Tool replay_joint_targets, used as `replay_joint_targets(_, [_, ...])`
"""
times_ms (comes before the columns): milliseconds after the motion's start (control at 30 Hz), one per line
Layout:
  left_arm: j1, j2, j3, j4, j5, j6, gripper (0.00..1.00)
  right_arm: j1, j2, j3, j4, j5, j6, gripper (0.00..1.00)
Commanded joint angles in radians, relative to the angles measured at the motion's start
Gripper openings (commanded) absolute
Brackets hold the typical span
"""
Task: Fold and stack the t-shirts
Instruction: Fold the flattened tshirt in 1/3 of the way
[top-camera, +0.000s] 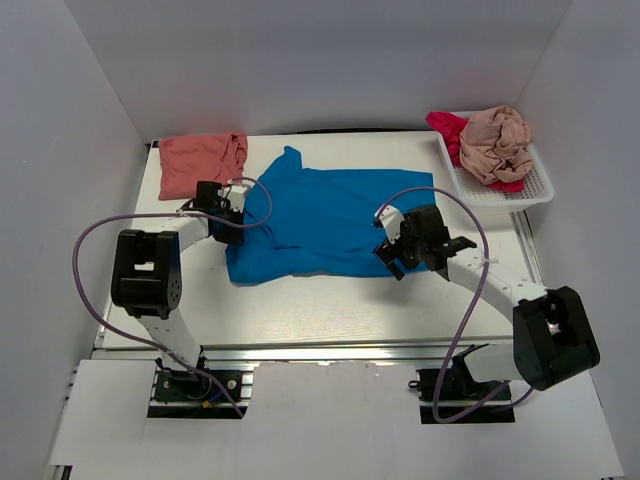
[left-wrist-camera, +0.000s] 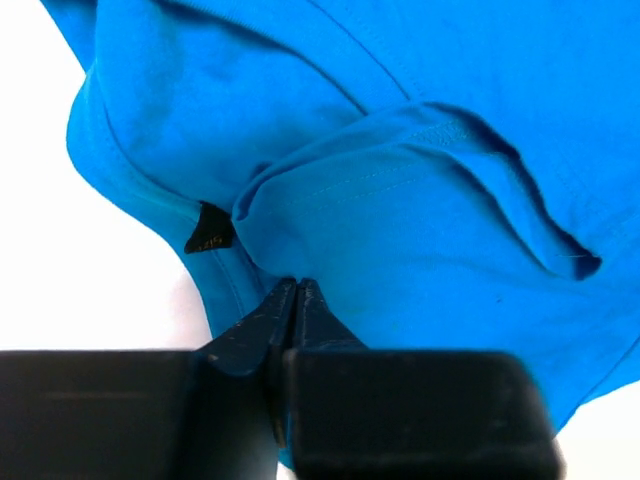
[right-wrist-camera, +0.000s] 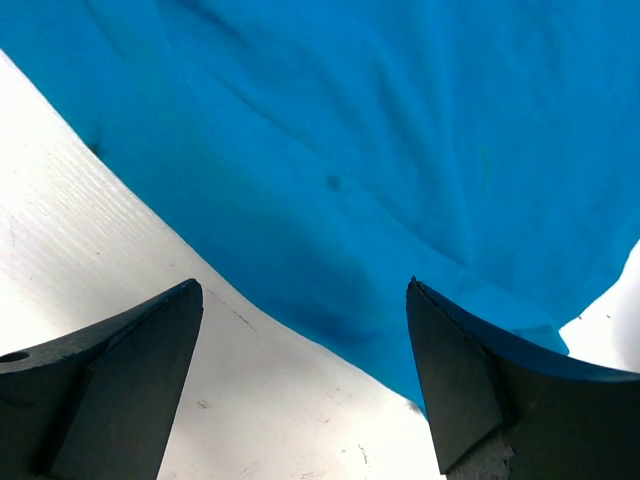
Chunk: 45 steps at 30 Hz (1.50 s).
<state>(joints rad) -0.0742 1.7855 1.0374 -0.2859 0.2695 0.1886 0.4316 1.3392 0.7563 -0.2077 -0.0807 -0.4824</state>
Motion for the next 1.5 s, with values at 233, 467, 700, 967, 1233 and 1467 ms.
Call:
replay_joint_targets(233, [-0.009, -0.140, 0.081, -0.039, -0.026, 0.015, 0.06, 0.027, 0.029, 0.025, -0.012, -0.024, -0.010, 0.86])
replay_joint_targets(467, [-0.013, -0.101, 0.121, -0.032, -0.033, 0.023, 0.06, 0.045, 0.040, 0.026, -0.009, -0.001, -0.016, 0.86])
replay_joint_targets(700, [-0.032, -0.054, 0.213, -0.038, -0.039, 0.029, 0.06, 0.058, 0.058, 0.023, -0.010, 0.015, -0.022, 0.86])
replay_joint_targets(967, [-0.064, 0.027, 0.292, -0.018, -0.052, 0.037, 0.06, 0.070, 0.067, 0.021, -0.010, 0.025, -0.028, 0.86])
replay_joint_targets(1233, [-0.075, 0.126, 0.282, 0.047, -0.026, 0.015, 0.77, 0.070, 0.067, 0.021, -0.010, 0.036, -0.032, 0.88])
replay_joint_targets(1467, [-0.075, -0.050, 0.196, 0.005, -0.110, 0.038, 0.98, 0.065, 0.046, 0.006, 0.051, 0.174, -0.036, 0.89])
